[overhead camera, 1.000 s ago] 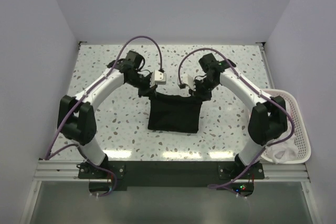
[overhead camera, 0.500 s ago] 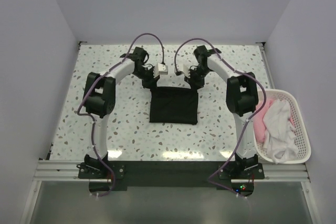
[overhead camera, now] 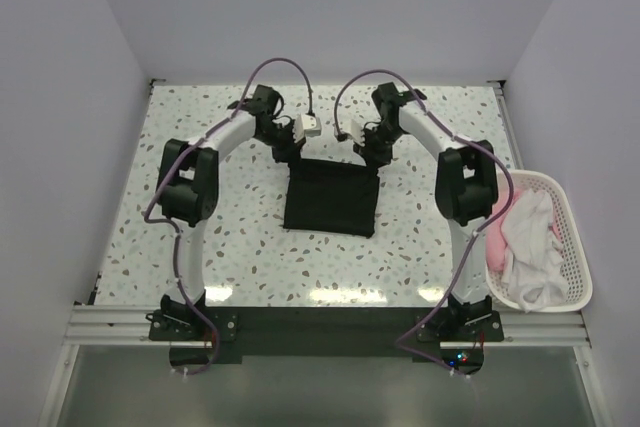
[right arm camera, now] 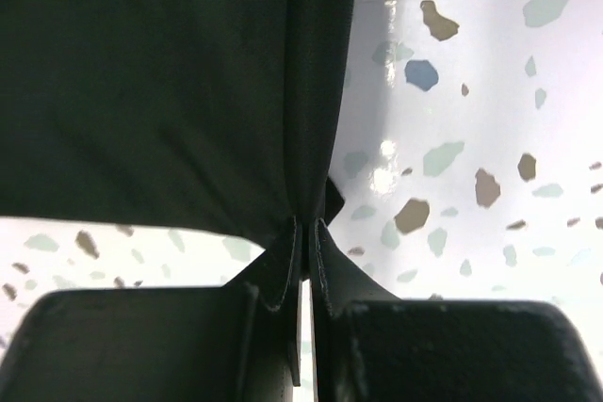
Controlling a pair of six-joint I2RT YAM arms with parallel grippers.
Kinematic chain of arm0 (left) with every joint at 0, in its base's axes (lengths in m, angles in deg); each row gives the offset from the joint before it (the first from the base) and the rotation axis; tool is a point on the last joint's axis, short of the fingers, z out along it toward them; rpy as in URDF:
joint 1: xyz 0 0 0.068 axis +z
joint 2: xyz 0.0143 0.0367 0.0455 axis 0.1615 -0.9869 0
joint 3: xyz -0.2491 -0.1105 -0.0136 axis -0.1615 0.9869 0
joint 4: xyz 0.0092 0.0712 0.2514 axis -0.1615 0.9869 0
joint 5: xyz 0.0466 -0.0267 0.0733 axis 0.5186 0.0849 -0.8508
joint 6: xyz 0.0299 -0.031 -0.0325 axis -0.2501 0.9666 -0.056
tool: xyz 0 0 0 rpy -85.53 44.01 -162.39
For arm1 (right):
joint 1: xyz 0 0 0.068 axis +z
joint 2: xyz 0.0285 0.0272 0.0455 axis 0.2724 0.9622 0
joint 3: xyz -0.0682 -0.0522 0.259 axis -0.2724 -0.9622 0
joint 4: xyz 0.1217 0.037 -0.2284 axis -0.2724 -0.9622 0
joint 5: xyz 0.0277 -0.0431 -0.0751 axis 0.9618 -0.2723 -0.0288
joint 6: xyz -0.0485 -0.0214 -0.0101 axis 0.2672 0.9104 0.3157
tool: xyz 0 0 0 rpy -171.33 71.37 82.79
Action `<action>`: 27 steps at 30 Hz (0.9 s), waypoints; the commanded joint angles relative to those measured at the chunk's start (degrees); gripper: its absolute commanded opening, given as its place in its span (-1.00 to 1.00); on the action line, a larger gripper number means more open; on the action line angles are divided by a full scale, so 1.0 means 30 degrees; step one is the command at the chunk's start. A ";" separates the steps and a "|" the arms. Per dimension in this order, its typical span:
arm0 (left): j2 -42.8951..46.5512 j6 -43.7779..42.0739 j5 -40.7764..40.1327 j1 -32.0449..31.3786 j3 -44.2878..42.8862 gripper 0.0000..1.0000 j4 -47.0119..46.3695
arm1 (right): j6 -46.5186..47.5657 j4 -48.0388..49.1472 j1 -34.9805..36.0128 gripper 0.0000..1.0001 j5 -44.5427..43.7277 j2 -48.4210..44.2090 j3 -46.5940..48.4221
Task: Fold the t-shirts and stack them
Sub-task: Fold the tshirt
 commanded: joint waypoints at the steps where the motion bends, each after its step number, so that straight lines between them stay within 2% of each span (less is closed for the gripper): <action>1: 0.1599 0.0266 0.0366 -0.0086 0.0079 -0.85 -0.0633 | 0.0247 -0.0847 -0.0242 -1.00 -0.0403 -0.2597 -0.0790; 8: 0.0662 0.0706 -0.0189 -0.0408 -0.0008 -0.77 -0.1306 | 0.0131 -0.0292 -0.0740 -1.00 -0.1342 -0.1751 -0.1468; 15: -0.1152 0.2812 -0.1301 -0.0438 -0.1032 -0.68 -0.2859 | -0.0543 0.0559 -0.0769 -1.00 -0.3068 -0.0256 -0.0880; 17: -0.1389 0.3340 -0.1478 -0.0408 -0.1385 -0.55 -0.3064 | -0.0660 0.1083 -0.0769 -1.00 -0.3567 -0.0139 -0.1027; 18: -0.1419 0.3981 -0.1653 -0.0408 -0.1386 -0.43 -0.3384 | -0.0922 0.1377 -0.0769 -1.00 -0.4005 -0.0080 -0.1144; 19: -0.1361 0.4394 -0.1829 -0.0350 -0.1299 -0.20 -0.3561 | -0.1127 0.1699 -0.0769 -1.00 -0.4271 -0.0050 -0.1116; 21: -0.0690 0.5881 -0.1860 0.0028 -0.1036 0.00 -0.4261 | -0.1915 0.2753 -0.0740 -0.96 -0.4740 0.0125 -0.0767; 23: 0.0767 0.7233 -0.1714 0.0498 0.0133 0.28 -0.5257 | -0.2358 0.4101 -0.0740 -0.95 -0.5619 0.0329 -0.0531; 24: 0.1387 0.8632 -0.1655 0.0761 0.0660 0.34 -0.5871 | -0.2766 0.4511 -0.0769 -0.89 -0.5940 0.0447 -0.0182; 25: 0.2060 0.9168 -0.1655 0.1286 0.1767 0.41 -0.6922 | -0.3089 0.4979 -0.0769 -0.79 -0.6581 0.0535 -0.0004; 26: 0.3430 0.9608 -0.2003 0.1494 0.2358 0.52 -0.7425 | -0.3846 0.5477 -0.0740 -0.47 -0.7023 0.0826 0.0665; 27: 0.4140 1.0425 -0.2412 0.1786 0.2915 0.55 -0.8155 | -0.4405 0.5337 -0.0711 -0.26 -0.7201 0.0916 0.1164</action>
